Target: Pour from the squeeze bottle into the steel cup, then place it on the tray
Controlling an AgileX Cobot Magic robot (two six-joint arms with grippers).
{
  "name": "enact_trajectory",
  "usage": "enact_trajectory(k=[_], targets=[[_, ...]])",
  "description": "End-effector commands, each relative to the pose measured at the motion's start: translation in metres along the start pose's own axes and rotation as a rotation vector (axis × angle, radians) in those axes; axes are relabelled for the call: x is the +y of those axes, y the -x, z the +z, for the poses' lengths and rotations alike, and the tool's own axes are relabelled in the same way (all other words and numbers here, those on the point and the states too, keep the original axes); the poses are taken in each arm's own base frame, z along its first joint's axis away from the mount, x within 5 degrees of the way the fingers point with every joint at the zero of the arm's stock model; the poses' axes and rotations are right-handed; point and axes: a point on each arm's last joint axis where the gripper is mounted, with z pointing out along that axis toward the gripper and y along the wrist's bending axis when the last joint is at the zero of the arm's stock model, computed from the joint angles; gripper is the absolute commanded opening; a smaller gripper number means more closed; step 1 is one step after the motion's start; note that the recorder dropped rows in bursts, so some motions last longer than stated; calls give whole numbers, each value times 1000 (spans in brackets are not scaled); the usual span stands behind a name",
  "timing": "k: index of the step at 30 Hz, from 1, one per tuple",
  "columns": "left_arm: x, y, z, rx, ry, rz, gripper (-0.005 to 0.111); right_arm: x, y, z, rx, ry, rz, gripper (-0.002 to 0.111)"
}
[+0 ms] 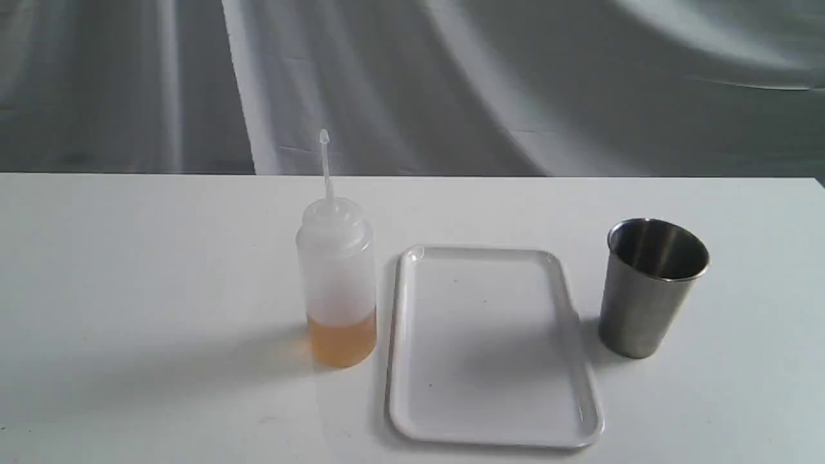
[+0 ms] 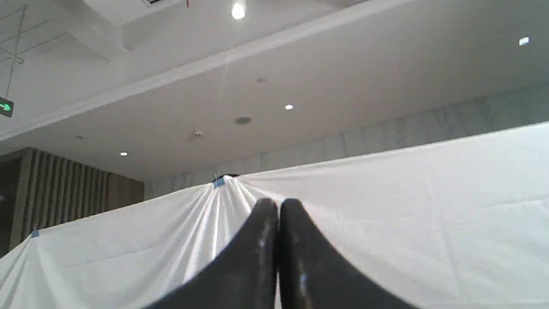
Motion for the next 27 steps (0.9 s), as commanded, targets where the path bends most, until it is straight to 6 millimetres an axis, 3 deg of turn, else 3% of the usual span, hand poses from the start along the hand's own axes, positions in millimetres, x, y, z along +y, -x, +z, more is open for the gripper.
enact_trajectory(k=[1,7,14,18,27], targets=[[0,-1,0,-6,1,-6,0,-9,-9,20,52,-25,67,0],[0,-1,0,-6,1,-4,0,-10,-30,45,138,20,106,0],[0,-1,0,-6,1,-4,0,14,-70,78,381,261,88,0],[0,-1,0,-6,1,-6,0,20,-91,93,524,221,130,0],[0,-1,0,-6,1,-4,0,43,-117,98,717,195,31,0]])
